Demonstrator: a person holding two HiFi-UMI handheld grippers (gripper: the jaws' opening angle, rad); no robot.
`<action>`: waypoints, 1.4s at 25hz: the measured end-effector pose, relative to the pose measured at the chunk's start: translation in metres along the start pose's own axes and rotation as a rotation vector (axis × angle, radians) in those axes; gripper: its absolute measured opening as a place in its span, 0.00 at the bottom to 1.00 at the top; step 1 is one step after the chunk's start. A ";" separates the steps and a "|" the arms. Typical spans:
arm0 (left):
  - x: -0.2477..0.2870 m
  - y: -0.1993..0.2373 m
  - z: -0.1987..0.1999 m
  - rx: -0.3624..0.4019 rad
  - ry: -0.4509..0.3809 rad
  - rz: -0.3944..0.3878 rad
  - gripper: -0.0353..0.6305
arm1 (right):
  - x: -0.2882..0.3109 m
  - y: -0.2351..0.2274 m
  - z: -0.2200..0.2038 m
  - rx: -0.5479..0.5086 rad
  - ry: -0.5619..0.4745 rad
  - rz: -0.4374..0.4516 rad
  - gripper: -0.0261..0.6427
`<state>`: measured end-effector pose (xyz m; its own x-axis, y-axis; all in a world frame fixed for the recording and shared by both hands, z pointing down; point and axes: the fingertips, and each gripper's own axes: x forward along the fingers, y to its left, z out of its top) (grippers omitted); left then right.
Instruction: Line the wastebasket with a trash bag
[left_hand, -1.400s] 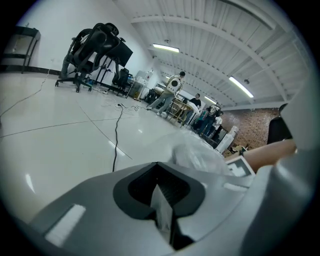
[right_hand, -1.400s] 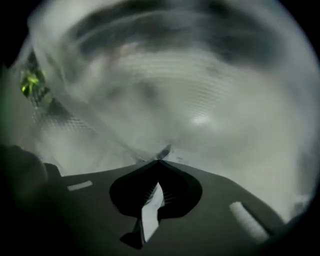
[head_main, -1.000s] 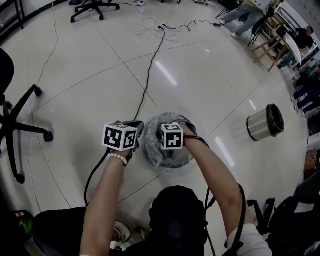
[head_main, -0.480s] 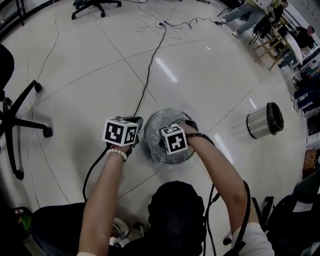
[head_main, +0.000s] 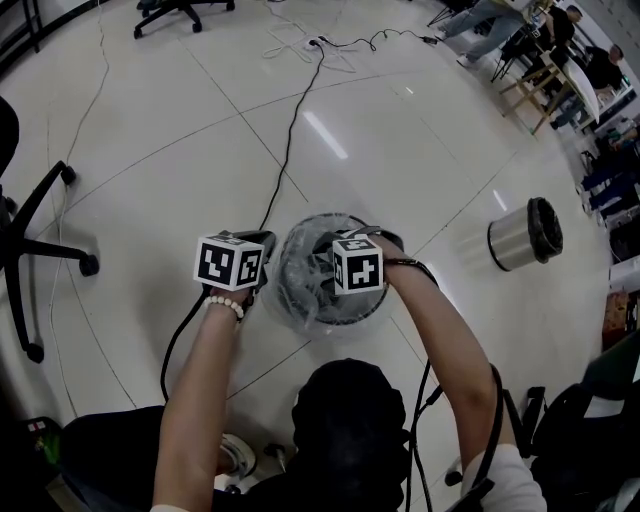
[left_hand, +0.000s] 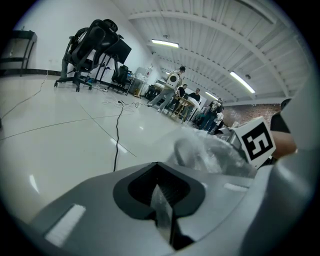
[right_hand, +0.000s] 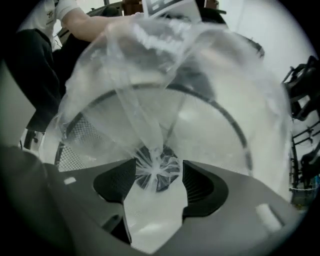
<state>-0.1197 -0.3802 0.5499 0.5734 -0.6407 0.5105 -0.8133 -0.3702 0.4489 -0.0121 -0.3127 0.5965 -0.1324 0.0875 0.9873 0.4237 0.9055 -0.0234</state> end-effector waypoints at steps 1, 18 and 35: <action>0.000 0.001 -0.001 -0.004 -0.001 0.000 0.07 | 0.000 0.005 -0.002 -0.018 0.010 0.017 0.48; -0.062 -0.025 0.010 -0.112 -0.219 -0.098 0.07 | -0.129 -0.043 -0.101 0.485 -0.203 -0.633 0.09; -0.030 -0.046 -0.090 -0.056 -0.068 -0.049 0.14 | -0.028 0.002 -0.153 0.963 -0.503 -0.450 0.05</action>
<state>-0.0909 -0.2836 0.5797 0.6031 -0.6673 0.4369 -0.7764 -0.3655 0.5135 0.1292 -0.3767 0.5925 -0.5272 -0.3618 0.7689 -0.5752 0.8179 -0.0096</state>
